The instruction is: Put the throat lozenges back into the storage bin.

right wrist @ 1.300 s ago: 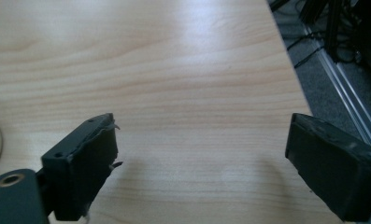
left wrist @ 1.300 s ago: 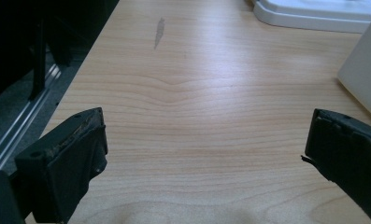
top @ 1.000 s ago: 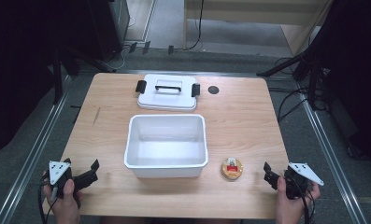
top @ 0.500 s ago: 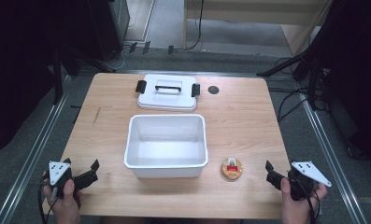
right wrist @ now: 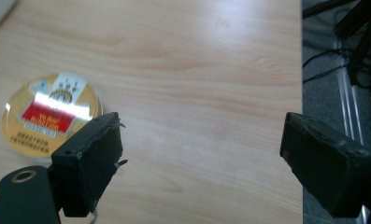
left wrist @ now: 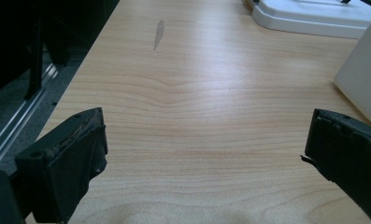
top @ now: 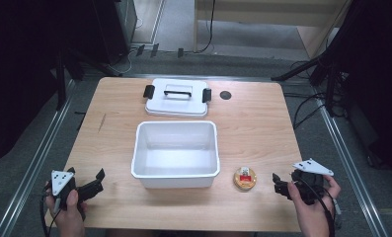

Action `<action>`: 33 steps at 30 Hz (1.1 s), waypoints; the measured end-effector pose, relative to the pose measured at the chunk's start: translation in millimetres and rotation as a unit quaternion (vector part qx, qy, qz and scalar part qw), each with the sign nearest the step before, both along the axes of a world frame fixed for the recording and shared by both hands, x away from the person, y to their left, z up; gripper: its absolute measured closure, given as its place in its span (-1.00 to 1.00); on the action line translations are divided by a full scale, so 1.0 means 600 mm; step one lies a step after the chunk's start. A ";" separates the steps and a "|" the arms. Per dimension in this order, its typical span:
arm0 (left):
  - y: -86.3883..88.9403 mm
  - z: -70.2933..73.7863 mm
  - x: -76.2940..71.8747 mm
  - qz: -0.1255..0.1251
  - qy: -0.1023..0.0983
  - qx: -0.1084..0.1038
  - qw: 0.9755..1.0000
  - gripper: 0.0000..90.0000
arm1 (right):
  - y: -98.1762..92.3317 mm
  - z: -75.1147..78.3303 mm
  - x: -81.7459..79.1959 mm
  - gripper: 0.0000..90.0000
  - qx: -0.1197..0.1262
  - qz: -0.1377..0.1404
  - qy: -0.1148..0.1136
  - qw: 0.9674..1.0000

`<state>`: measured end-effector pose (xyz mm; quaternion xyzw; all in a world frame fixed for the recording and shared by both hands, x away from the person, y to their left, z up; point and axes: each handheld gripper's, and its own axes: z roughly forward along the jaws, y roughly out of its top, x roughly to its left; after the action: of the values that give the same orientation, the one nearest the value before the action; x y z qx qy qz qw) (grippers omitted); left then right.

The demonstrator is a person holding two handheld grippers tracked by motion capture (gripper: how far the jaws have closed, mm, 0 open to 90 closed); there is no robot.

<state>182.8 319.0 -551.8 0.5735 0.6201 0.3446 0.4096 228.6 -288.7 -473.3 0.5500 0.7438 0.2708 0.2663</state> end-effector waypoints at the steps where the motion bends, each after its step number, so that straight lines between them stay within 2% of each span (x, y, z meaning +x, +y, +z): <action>1: 0.000 0.000 0.000 0.000 0.001 0.000 1.000 -1.00 | 0.002 0.002 0.004 -0.71 -0.008 0.009 0.016 1.000; 4: 0.001 0.000 0.000 -0.002 0.002 -0.001 1.000 -1.00 | 0.014 0.006 0.016 -0.71 -0.041 0.048 0.069 0.996; 5: 0.001 0.000 0.000 -0.002 0.002 -0.001 1.000 -1.00 | 0.021 0.008 0.021 -0.71 -0.057 0.058 0.091 0.992; 7: 0.001 0.000 0.000 -0.002 0.002 -0.001 1.000 -1.00 | 0.030 0.011 0.028 -0.72 -0.075 0.076 0.120 0.987; 8: 0.001 0.000 0.000 -0.002 0.003 -0.001 1.000 -1.00 | 0.036 0.013 0.033 -0.72 -0.082 0.085 0.144 0.983; 9: 0.001 0.000 0.001 -0.002 0.003 -0.001 1.000 -1.00 | 0.040 0.013 0.036 -0.72 -0.085 0.090 0.158 0.980; 13: 0.001 0.000 0.001 -0.003 0.003 -0.003 1.000 -1.00 | 0.060 0.012 0.053 -0.73 -0.095 0.114 0.234 0.961; 15: 0.001 0.000 0.001 -0.003 0.003 -0.003 1.000 -1.00 | 0.072 0.009 0.061 -0.82 -0.104 0.117 0.260 0.953; 18: 0.002 0.000 0.001 -0.004 0.003 -0.004 1.000 -1.00 | 0.091 0.005 0.068 -0.95 -0.099 0.124 0.291 0.944; 21: 0.002 0.000 0.001 -0.005 0.003 -0.006 1.000 -1.00 | 0.110 0.000 0.074 -0.95 -0.097 0.134 0.305 0.938; 23: 0.002 0.000 0.001 -0.006 0.004 -0.007 1.000 -1.00 | 0.122 -0.003 0.078 -0.95 -0.101 0.136 0.308 0.936; 25: 0.002 0.000 0.001 -0.006 0.004 -0.007 1.000 -1.00 | 0.132 -0.004 0.083 -0.95 -0.098 0.138 0.310 0.935; 33: 0.002 0.000 0.002 -0.006 0.005 -0.006 1.000 -1.00 | 0.164 -0.017 0.105 -0.95 -0.088 0.130 0.317 0.935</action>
<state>184.0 320.2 -551.9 0.5766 0.6205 0.3354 0.4124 291.9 -190.3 -483.6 0.4798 0.8756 0.0482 0.0270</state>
